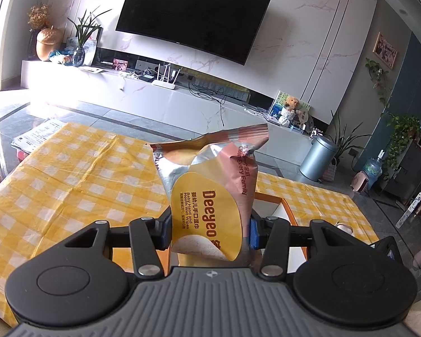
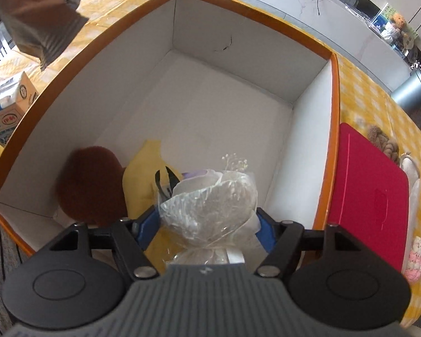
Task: Organize soft objects
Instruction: 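Carry the flower and Deegeo bag over the box while the right tool opens to drop the flower, then lower the Deegeo bag into the box and open the left tool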
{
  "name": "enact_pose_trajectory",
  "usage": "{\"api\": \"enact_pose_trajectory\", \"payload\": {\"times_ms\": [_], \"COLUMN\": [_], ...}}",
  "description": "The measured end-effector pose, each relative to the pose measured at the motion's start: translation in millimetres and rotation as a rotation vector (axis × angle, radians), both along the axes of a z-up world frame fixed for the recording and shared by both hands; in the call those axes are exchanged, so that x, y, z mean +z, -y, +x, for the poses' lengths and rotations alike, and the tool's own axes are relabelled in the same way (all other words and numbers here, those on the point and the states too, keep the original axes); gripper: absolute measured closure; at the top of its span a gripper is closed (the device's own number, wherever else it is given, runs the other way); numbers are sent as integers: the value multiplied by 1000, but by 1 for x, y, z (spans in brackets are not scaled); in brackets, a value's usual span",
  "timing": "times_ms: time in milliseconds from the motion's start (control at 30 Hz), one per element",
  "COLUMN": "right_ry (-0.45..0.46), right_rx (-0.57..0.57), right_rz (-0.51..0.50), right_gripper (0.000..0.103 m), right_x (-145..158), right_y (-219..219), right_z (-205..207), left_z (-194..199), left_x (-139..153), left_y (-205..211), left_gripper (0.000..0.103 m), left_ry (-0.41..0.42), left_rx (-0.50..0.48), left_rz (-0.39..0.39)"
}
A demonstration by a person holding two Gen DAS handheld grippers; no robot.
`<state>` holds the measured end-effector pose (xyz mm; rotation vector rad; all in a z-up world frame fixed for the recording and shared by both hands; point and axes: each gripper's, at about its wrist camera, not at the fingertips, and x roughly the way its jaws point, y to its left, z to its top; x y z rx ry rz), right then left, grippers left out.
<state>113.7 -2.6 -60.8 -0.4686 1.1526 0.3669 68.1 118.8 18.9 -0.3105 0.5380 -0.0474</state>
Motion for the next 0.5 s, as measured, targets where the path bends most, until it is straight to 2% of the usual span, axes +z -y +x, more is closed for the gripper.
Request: {"api": "enact_pose_trajectory", "payload": {"times_ms": [33, 100, 167, 233, 300, 500], "right_ry": [11, 72, 128, 119, 105, 204], "right_rx": [22, 64, 84, 76, 56, 66], "right_rz": [-26, -92, -130, -61, 9, 106], "right_gripper": [26, 14, 7, 2, 3, 3], "right_x": [0, 2, 10, 25, 39, 78], "right_y": [-3, -9, -9, 0, 7, 23], "right_z": [-4, -12, -14, -12, -10, -9], "left_z": [0, -2, -3, -4, -4, -3], "left_x": [1, 2, 4, 5, 5, 5], "left_y": [0, 1, -1, -6, -9, 2], "left_gripper": [47, 47, 47, 47, 47, 47], "left_ry": [-1, 3, -1, -5, -2, 5], "left_rx": [-1, -8, -18, -39, -57, -72], "left_rz": [8, 19, -5, -55, -82, -42]}}
